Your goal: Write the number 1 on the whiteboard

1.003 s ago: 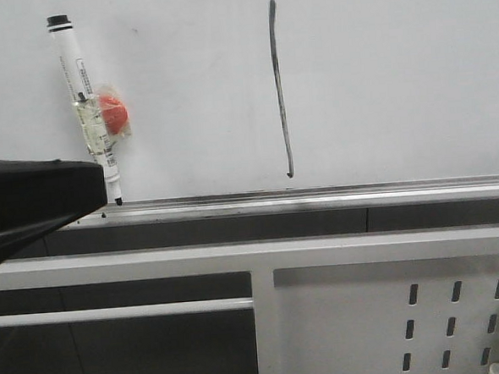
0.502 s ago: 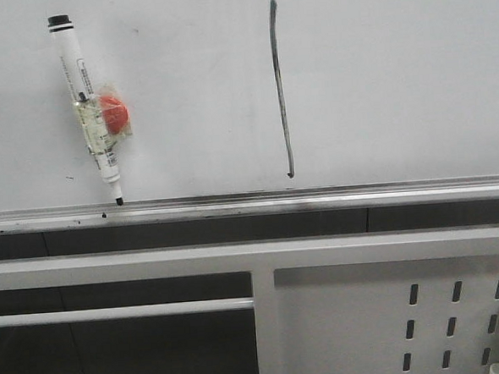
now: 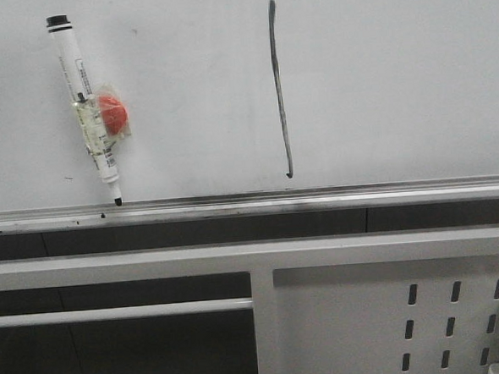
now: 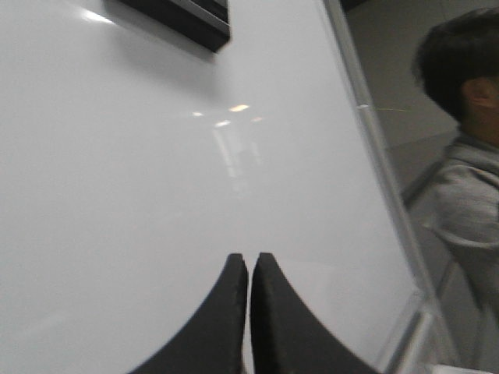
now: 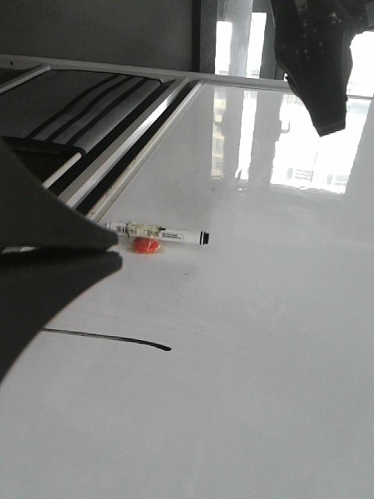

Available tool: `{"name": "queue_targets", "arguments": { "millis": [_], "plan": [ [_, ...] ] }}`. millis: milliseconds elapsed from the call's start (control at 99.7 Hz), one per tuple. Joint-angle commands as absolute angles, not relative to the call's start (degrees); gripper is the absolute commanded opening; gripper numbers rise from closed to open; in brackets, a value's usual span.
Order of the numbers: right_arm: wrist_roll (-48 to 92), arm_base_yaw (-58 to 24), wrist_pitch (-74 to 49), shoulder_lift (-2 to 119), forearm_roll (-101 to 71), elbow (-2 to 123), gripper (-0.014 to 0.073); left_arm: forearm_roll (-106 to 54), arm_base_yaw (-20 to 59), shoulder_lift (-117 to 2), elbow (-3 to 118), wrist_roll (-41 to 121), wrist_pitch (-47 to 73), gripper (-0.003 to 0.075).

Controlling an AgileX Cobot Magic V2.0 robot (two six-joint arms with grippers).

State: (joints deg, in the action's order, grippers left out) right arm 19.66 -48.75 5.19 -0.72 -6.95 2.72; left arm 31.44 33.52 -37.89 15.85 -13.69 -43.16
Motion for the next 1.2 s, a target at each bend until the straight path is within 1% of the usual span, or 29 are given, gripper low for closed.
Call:
{"name": "queue_targets", "arguments": {
  "millis": [0,60,110,331,461,642,802,993,1093,1194],
  "plan": [
    [19.79,-48.32,9.94,-1.53,-6.96,4.12,-0.0069,19.09,32.25,-36.56,17.63,-6.35,-45.38,-0.0020],
    [19.79,-48.32,9.94,-1.53,-6.96,4.12,-0.0069,11.97,31.41,-34.97,17.63,-4.57,-43.66,-0.0020],
    [19.79,-48.32,9.94,-1.53,-6.96,4.12,-0.0069,9.12,30.21,-32.22,17.63,-4.48,-41.35,-0.0020],
    [19.79,-48.32,9.94,-1.53,-6.96,4.12,-0.0069,10.24,19.83,-16.41,16.36,-6.73,-23.45,-0.0020],
    [19.79,-48.32,9.94,-1.53,-6.96,4.12,-0.0069,10.24,15.19,-10.32,15.32,-6.73,-22.60,-0.0020],
    [19.79,-48.32,9.94,-1.53,-6.96,4.12,-0.0069,10.56,12.69,-7.73,14.84,-6.62,-18.62,-0.0020],
    [19.79,-48.32,9.94,-1.53,-6.96,4.12,-0.0069,8.15,10.92,-6.85,7.18,-6.72,-19.41,-0.0020],
    [19.79,-48.32,9.94,-1.53,-6.96,4.12,-0.0069,0.84,2.47,0.19,-1.98,-7.17,-18.56,-0.0020],
    [19.79,-48.32,9.82,-1.53,-6.96,4.12,-0.0069,0.94,-0.67,1.48,-2.09,-7.64,-9.93,-0.0020],
    [19.79,-48.32,9.94,-1.53,-6.96,4.12,-0.0069,0.81,-1.56,1.61,-2.21,-7.64,-1.41,-0.0020]
  ]
}}
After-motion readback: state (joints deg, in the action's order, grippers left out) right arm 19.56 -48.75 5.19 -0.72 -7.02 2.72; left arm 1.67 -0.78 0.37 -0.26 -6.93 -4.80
